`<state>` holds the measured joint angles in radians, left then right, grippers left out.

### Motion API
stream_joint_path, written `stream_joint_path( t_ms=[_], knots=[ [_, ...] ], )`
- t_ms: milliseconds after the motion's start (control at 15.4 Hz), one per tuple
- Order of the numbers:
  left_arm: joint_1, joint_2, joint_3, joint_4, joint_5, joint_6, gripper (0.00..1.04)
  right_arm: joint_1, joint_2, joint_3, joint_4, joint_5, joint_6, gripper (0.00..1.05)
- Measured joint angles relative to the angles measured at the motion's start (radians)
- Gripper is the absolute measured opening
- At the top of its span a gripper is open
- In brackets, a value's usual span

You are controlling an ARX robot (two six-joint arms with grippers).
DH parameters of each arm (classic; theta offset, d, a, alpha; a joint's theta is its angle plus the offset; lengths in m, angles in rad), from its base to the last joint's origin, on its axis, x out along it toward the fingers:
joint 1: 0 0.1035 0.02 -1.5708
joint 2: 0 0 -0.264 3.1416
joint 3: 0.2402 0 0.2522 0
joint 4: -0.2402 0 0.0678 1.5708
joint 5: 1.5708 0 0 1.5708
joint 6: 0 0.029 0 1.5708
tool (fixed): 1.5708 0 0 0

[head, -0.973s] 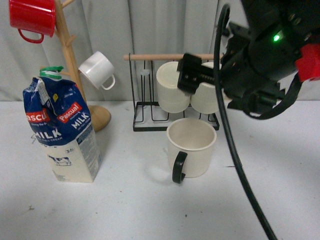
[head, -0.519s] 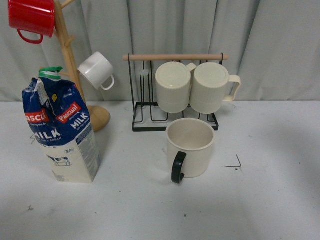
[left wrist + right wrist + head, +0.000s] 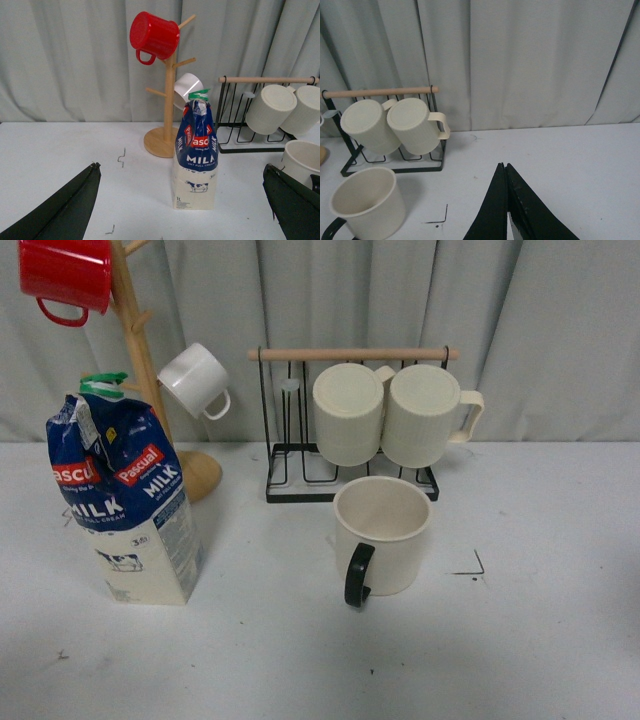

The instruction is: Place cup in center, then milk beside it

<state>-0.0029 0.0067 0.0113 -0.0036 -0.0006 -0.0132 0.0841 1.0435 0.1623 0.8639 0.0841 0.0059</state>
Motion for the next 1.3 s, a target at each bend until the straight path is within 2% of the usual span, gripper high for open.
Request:
stream_joint_path(
  t_ms=[65, 130, 195, 324, 389, 714, 1298],
  knots=[
    [0.0, 0.0, 0.0, 0.0, 0.0, 0.0, 0.98, -0.01, -0.049, -0.024, -0.019, -0.01, 0.0, 0.02],
    [0.0, 0.0, 0.0, 0.0, 0.0, 0.0, 0.98, -0.076, -0.11, -0.047, -0.05, -0.072, -0.001, 0.02],
    [0.0, 0.0, 0.0, 0.0, 0.0, 0.0, 0.98, -0.092, -0.148, -0.062, -0.075, -0.072, 0.0, 0.02],
    [0.0, 0.0, 0.0, 0.0, 0.0, 0.0, 0.98, -0.084, -0.201, -0.126, -0.066, -0.082, -0.001, 0.02],
    [0.0, 0.0, 0.0, 0.0, 0.0, 0.0, 0.98, -0.084, -0.247, -0.146, -0.12, -0.082, -0.001, 0.02],
    [0.0, 0.0, 0.0, 0.0, 0.0, 0.0, 0.98, -0.084, -0.333, -0.149, -0.174, -0.082, 0.0, 0.02],
    [0.0, 0.0, 0.0, 0.0, 0.0, 0.0, 0.98, -0.084, -0.682, -0.151, -0.499, -0.082, -0.001, 0.02]
  ],
)
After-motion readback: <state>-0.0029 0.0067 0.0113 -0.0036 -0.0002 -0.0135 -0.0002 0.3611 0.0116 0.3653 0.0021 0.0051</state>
